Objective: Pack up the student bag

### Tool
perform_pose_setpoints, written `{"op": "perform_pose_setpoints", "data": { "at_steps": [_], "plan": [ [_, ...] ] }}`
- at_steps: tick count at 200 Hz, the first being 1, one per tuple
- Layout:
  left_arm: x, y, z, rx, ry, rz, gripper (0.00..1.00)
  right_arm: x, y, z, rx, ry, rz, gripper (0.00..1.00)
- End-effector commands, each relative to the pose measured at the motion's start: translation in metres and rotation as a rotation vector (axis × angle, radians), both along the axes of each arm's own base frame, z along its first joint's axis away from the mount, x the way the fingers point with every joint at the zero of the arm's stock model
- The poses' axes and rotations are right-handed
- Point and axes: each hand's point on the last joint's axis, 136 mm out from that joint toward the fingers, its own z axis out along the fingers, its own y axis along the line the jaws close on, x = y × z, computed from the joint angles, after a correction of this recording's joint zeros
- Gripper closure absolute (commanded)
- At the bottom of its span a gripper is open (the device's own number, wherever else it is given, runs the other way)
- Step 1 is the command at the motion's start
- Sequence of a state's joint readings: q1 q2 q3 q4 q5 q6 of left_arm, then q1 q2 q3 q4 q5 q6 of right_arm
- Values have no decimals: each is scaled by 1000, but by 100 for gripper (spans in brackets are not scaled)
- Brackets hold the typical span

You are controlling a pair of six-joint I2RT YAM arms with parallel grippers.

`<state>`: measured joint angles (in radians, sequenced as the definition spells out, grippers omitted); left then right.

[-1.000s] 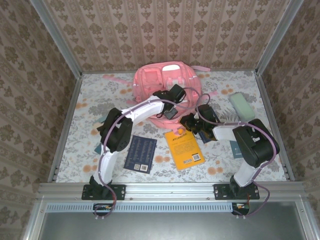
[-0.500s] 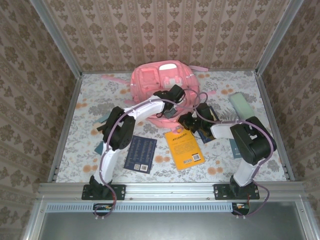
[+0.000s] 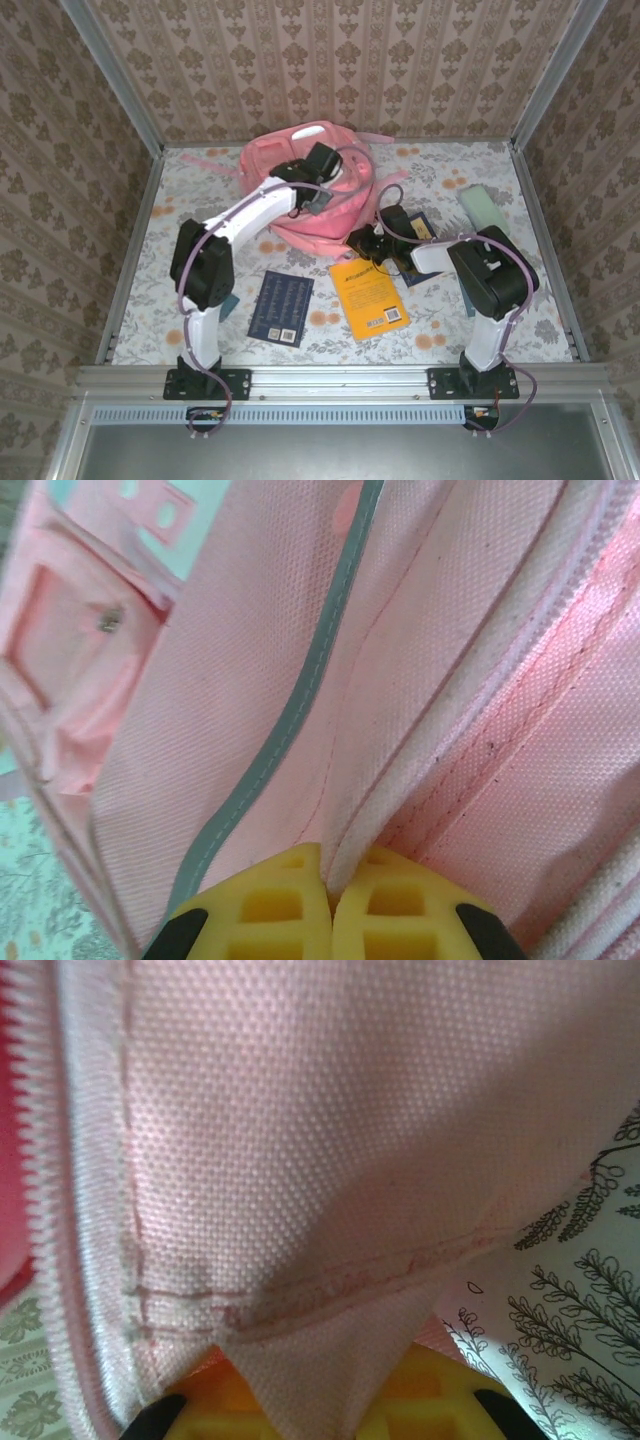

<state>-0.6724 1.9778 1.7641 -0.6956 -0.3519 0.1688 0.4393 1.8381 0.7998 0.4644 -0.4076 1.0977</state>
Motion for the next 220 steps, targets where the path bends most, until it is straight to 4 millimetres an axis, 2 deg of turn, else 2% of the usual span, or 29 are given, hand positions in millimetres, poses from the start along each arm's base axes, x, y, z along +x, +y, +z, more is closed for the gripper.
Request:
{"op": "perform_pose_setpoints", "data": {
  "at_steps": [1,37,53,73,128,157,163,177,220],
  "plan": [
    [22,20,73,-129,-145,94,100,-17,7,-23,-24,78,62,85],
    [22,18,92,-217,-153,90,100,-12,14,-28,-39,78,72,79],
    [21,17,86,-216,-143,82,100,-8,16,-25,-48,67,77,74],
    [20,19,70,-200,-117,92,100,-8,7,-13,-100,39,66,58],
    [12,21,19,-156,-36,84,100,-23,-59,41,-426,-108,20,37],
    [10,20,12,-159,-28,84,100,-34,-101,61,-567,-147,-33,20],
    [10,19,12,-166,-28,83,100,-37,-110,71,-574,-167,-56,15],
    [9,16,12,-172,-27,78,100,-42,-135,74,-612,-154,-109,2],
    [4,13,-2,-175,9,80,100,-57,-186,70,-686,-98,-165,0]
  ]
}}
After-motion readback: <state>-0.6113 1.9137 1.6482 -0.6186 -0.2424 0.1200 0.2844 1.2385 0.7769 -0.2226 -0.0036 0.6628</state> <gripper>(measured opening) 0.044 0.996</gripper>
